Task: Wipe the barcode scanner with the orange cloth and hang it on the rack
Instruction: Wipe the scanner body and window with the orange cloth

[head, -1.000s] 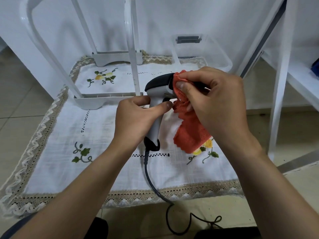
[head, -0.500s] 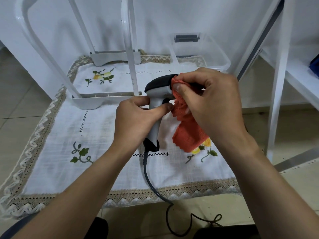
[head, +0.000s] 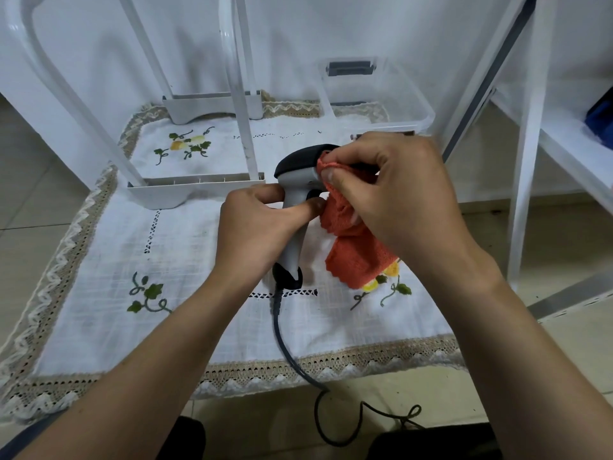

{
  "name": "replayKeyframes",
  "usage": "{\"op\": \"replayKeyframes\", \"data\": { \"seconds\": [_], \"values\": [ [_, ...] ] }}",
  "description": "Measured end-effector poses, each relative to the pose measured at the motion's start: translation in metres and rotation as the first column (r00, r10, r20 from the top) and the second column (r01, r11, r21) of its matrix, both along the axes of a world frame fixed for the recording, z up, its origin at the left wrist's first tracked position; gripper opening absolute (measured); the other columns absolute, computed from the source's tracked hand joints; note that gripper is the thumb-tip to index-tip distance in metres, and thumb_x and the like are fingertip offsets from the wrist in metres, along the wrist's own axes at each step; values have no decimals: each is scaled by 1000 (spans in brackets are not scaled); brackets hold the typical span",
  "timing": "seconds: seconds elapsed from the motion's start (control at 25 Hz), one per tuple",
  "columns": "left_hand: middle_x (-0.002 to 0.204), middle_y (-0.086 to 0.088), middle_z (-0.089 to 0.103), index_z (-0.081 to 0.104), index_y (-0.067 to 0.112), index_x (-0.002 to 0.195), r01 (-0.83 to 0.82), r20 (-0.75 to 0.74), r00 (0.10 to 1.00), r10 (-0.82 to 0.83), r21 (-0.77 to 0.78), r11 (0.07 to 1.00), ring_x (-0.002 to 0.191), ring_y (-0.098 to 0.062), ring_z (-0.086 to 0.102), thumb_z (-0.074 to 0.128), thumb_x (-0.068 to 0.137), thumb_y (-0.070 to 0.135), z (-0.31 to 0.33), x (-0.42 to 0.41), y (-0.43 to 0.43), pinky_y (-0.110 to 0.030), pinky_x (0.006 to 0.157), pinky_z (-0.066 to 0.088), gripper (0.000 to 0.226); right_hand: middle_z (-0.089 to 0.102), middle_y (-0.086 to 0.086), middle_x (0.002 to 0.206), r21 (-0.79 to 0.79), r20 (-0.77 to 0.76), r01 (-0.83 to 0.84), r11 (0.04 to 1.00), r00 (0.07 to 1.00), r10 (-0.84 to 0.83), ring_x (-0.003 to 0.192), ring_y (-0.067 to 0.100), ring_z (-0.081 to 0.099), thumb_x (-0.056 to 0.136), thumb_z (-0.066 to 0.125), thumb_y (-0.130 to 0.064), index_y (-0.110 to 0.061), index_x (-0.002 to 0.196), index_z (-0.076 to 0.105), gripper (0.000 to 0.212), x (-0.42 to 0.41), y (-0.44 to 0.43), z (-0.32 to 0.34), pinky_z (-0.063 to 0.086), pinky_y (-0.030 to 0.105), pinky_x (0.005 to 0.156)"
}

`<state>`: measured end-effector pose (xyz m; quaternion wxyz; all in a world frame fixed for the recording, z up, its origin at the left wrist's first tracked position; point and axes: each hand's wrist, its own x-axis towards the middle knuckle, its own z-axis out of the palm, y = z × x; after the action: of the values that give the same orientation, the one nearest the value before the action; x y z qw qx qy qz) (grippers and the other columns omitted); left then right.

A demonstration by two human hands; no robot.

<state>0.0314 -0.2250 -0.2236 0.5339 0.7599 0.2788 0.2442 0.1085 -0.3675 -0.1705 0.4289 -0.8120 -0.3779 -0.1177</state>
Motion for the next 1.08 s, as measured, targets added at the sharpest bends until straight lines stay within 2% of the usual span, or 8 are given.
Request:
{"op": "replayKeyframes", "data": {
  "seconds": [0.08, 0.24, 0.32, 0.48, 0.6, 0.72, 0.88, 1.08],
  "values": [
    [78, 13, 78, 80, 32, 75, 4, 5, 1000, -3, -7, 1000, 77, -3, 73, 86, 66, 43, 0, -1, -1, -35, 76, 62, 16, 77, -8, 85, 9, -5, 17, 1000, 1000, -17, 64, 2, 63, 88, 76, -19, -24, 95, 83, 12, 2, -1, 1, 57, 30, 75],
    [54, 19, 62, 70, 31, 53, 10, 18, 1000, -10, 13, 1000, 56, 5, 57, 88, 69, 38, -1, 0, -1, -17, 57, 43, 25, 76, -7, 85, 21, 1, 27, 999, 1000, -27, 68, 2, 65, 89, 76, -19, -24, 96, 83, 12, 2, -2, -1, 56, 27, 75],
    [68, 18, 72, 77, 33, 65, -4, 4, 1000, 4, -12, 1000, 68, 3, 66, 88, 66, 42, -4, 0, 0, -23, 66, 51, 13, 74, -10, 82, -35, -21, -28, 999, 999, 27, 60, -5, 60, 88, 76, -19, -24, 96, 83, 12, 3, -2, -1, 52, 18, 71],
    [72, 12, 75, 80, 29, 72, -2, 14, 1000, 3, -24, 1000, 72, -5, 71, 88, 64, 44, -3, 1, 0, -32, 68, 57, 19, 74, -5, 84, 61, -6, 2, 998, 1000, -2, 59, -7, 56, 88, 75, -18, -21, 95, 83, 11, 5, -1, -5, 57, 34, 68],
    [59, 18, 68, 75, 28, 61, 7, 13, 1000, -7, -30, 1000, 58, 3, 62, 89, 67, 38, -4, -1, 1, -23, 58, 49, 18, 73, -6, 83, -33, 29, -65, 997, 997, 66, 59, -2, 56, 87, 74, -20, -20, 96, 84, 13, 4, -1, -5, 55, 30, 70],
    [57, 15, 66, 74, 29, 58, 18, 27, 1000, -16, -51, 999, 55, 0, 59, 90, 66, 39, -4, -1, 0, -24, 56, 48, 20, 72, -8, 83, 52, 0, -8, 999, 1000, 8, 62, -6, 58, 88, 75, -16, -20, 97, 83, 12, 7, -1, -7, 57, 31, 70],
    [43, 19, 48, 63, 31, 44, 27, 16, 1000, -27, -47, 999, 46, 6, 46, 89, 72, 32, -4, 0, -2, -12, 51, 34, 38, 70, -9, 82, -40, 31, -75, 996, 997, 76, 63, -7, 58, 87, 75, -16, -20, 97, 84, 13, 6, -2, -5, 50, 13, 69],
    [54, 16, 62, 75, 27, 60, 40, 49, 998, -37, -60, 997, 53, 4, 54, 90, 69, 34, -4, -1, 0, -17, 55, 42, 19, 75, -3, 86, 34, 25, -40, 999, 999, 39, 64, 0, 62, 88, 76, -14, -19, 97, 84, 13, 7, -3, -6, 58, 34, 69]
  ]
}}
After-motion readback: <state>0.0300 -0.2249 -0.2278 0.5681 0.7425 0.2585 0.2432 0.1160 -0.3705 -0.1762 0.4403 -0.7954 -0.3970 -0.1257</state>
